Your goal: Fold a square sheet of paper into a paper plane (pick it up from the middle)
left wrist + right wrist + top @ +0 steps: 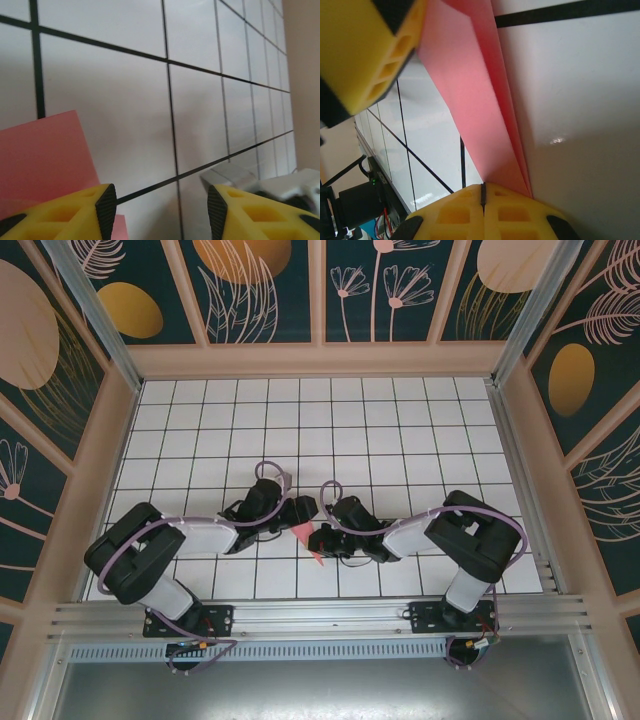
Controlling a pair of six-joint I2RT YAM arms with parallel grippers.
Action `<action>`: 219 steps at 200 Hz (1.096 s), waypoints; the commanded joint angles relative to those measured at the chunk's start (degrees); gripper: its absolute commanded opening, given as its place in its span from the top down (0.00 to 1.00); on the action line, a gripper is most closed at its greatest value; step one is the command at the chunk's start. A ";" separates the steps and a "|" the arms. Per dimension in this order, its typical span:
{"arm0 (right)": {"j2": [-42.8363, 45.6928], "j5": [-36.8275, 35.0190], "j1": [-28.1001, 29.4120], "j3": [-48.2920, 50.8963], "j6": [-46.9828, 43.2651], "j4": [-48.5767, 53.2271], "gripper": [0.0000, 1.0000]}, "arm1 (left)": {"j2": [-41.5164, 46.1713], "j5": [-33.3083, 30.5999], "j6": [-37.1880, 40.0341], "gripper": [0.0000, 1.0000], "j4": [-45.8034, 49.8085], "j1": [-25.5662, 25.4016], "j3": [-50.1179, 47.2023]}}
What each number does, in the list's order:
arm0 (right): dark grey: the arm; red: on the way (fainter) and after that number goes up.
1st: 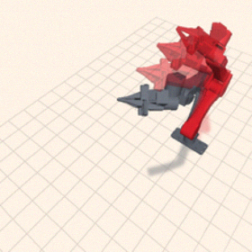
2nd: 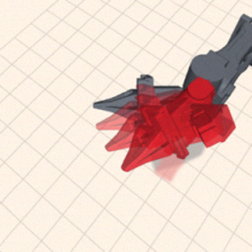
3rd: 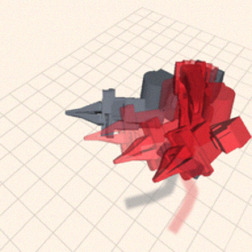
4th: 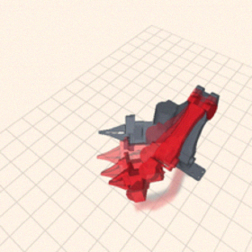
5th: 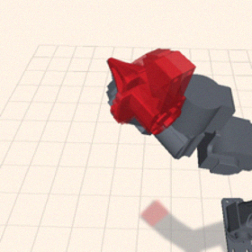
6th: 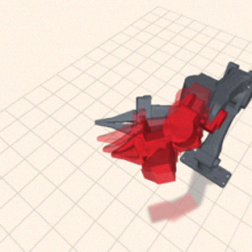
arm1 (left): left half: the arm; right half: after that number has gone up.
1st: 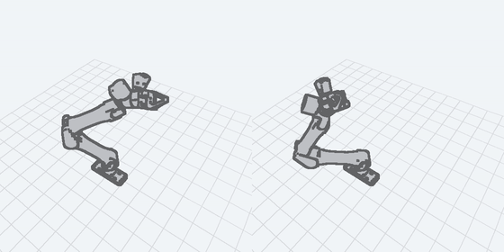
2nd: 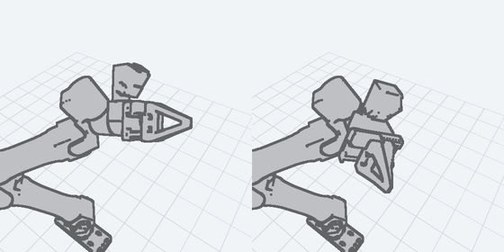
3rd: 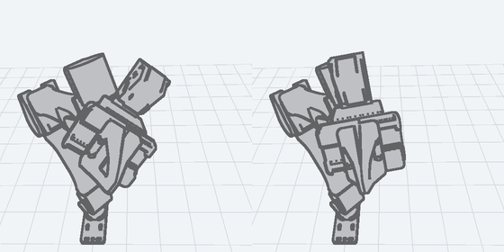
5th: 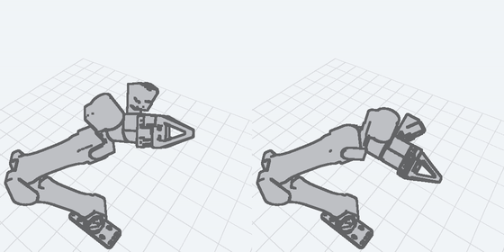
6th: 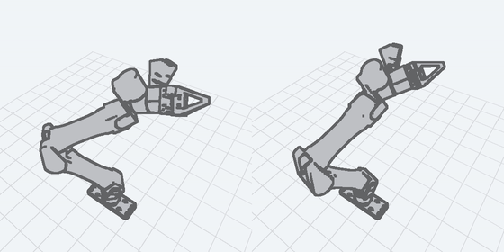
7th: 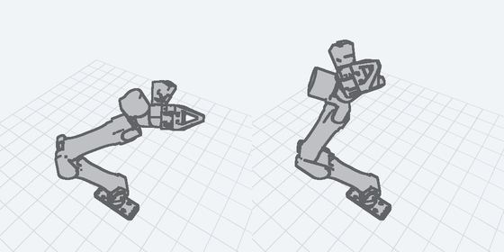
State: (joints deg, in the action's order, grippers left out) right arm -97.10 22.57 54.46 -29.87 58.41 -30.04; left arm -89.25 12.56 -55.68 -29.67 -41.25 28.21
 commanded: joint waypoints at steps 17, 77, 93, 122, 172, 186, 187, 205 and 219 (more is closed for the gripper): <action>-2.75 -1.06 -0.21 2.16 -1.09 7.52 0.93 | -2.22 -4.06 0.82 0.50 4.08 0.94 -0.42; -2.44 -1.19 -0.10 3.49 -0.83 7.42 0.94 | -0.53 -4.57 2.24 0.51 3.37 5.71 -4.76; -2.48 -1.06 -0.13 3.59 -0.82 7.37 0.94 | -0.72 -4.38 3.39 0.51 3.20 6.86 -4.81; -2.35 -1.04 -0.07 3.57 -0.72 7.54 0.94 | -1.89 -4.30 4.30 0.51 3.24 8.53 -4.89; -2.09 -1.01 -0.05 3.92 -0.53 7.87 0.95 | -1.16 -4.47 6.84 0.51 3.88 10.94 -5.10; -2.03 -1.02 -0.05 4.11 -0.48 7.72 0.95 | -0.71 -4.65 7.84 0.51 4.61 12.09 -5.08; -2.03 -1.07 -0.05 4.12 -0.49 7.72 0.95 | -0.68 -4.56 7.90 0.51 4.66 12.21 -5.09; -1.95 -1.04 -0.01 4.21 -0.44 7.81 0.95 | -0.35 -4.22 9.17 0.51 4.66 13.83 -5.57; -1.95 -1.03 -0.05 4.11 -0.49 7.90 0.95 | 0.16 -3.94 9.86 0.51 4.67 15.08 -6.03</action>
State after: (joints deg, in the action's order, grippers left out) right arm -97.19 22.35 54.41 -29.08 58.43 -31.73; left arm -89.14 16.16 -51.03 -30.76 -30.26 24.47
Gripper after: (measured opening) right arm 0.064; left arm 0.493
